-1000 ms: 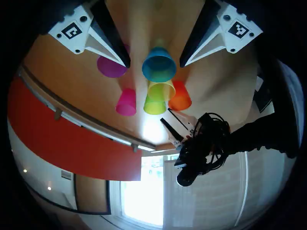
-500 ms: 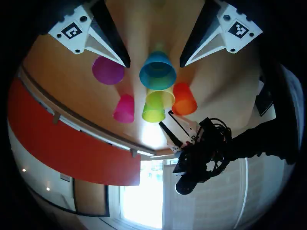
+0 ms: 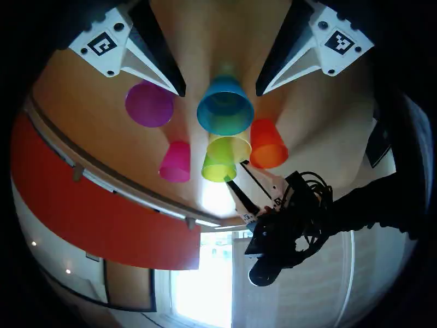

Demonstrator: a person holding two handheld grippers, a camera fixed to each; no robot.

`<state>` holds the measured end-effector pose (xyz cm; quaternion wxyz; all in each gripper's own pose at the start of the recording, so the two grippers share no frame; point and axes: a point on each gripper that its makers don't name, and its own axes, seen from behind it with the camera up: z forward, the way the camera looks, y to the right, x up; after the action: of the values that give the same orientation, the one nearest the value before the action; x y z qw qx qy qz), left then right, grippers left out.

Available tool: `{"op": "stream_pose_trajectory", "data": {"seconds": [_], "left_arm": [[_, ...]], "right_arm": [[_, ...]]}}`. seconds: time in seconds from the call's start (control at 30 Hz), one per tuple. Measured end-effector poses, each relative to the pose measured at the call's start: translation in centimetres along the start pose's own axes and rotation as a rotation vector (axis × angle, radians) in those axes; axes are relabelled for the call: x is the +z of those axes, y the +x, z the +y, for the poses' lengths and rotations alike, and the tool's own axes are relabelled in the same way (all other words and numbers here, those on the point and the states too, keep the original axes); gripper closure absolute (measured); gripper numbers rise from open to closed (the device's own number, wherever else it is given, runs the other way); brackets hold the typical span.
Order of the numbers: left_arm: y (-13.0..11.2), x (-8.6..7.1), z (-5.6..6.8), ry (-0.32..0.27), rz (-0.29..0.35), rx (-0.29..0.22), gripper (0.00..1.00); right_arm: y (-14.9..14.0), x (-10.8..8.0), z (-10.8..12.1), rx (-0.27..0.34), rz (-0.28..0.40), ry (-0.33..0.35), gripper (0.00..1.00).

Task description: Pour water

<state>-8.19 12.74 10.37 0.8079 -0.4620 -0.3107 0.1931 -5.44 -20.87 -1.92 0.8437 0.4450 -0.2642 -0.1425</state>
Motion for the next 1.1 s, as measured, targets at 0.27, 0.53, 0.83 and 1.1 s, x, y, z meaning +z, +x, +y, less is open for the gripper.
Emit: {"op": "stream_pose_trajectory", "data": {"seconds": [0.27, 0.53, 0.83, 1.1], "left_arm": [[0.2, 0.6, 0.4, -0.02, 0.004, 0.014, 0.14], [0.4, 1.3, 0.9, -0.038, 0.003, 0.032, 0.14], [0.8, 2.1, 1.0, -0.053, 0.004, 0.044, 0.14], [1.1, 2.8, 0.9, -0.05, 0.004, 0.067, 0.14]], "right_arm": [[-0.8, 1.1, 0.0, 0.005, -0.014, 0.007, 0.01], [-1.5, 2.3, -0.2, -0.018, -0.035, 0.014, 0.0], [-1.7, 4.0, -0.3, -0.014, -0.041, 0.022, 0.01], [-1.5, 5.2, -0.4, -0.007, -0.042, 0.034, 0.0]]}}
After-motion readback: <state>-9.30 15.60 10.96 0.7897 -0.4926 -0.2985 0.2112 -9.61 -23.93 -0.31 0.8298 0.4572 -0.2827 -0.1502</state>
